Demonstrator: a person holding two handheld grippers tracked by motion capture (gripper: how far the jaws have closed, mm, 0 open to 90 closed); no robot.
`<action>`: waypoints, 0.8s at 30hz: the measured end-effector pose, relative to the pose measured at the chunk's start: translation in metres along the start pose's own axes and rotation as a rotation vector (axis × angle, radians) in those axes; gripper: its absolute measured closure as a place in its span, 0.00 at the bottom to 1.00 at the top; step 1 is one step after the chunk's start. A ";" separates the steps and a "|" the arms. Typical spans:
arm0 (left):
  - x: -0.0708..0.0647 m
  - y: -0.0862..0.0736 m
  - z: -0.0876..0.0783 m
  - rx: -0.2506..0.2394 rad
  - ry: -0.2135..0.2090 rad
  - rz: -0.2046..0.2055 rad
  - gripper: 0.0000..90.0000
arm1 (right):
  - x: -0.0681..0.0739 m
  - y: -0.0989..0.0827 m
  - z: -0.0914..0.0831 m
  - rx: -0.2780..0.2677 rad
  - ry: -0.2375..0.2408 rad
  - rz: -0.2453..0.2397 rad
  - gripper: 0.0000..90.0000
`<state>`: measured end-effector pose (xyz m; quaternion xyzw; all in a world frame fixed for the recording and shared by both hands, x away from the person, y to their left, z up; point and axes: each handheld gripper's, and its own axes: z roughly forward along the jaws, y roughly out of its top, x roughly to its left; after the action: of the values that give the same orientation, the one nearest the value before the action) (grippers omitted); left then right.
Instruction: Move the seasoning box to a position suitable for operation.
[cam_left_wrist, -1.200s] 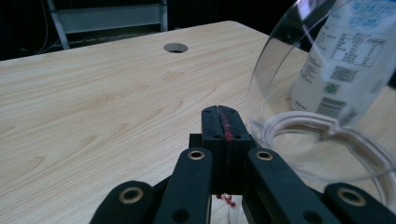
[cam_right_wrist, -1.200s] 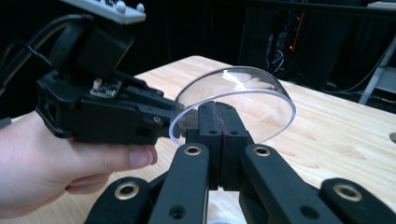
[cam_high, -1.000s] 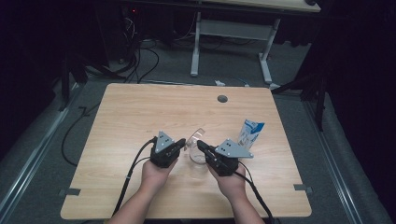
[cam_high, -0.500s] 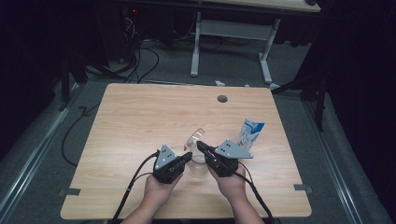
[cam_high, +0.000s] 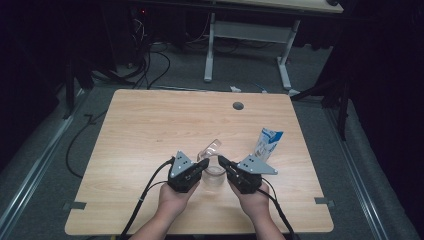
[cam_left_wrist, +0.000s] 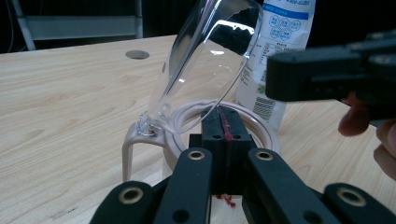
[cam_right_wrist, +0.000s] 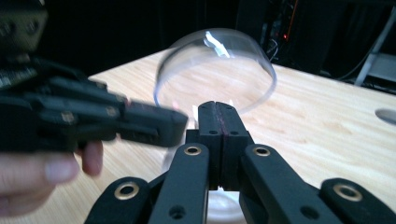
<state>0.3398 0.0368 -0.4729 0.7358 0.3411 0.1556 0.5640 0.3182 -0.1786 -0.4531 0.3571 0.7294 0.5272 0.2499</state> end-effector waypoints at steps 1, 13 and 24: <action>0.000 0.000 0.000 0.000 0.000 0.000 1.00 | 0.000 0.000 0.000 0.000 0.000 0.000 1.00; 0.001 0.003 0.001 -0.016 0.010 -0.010 1.00 | -0.004 -0.021 -0.002 0.046 -0.012 0.024 1.00; 0.006 0.005 -0.001 -0.027 0.034 -0.013 1.00 | -0.007 -0.028 -0.001 0.057 -0.018 0.030 1.00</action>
<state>0.3454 0.0414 -0.4686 0.7231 0.3533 0.1688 0.5691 0.3145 -0.1898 -0.4795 0.3799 0.7364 0.5066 0.2383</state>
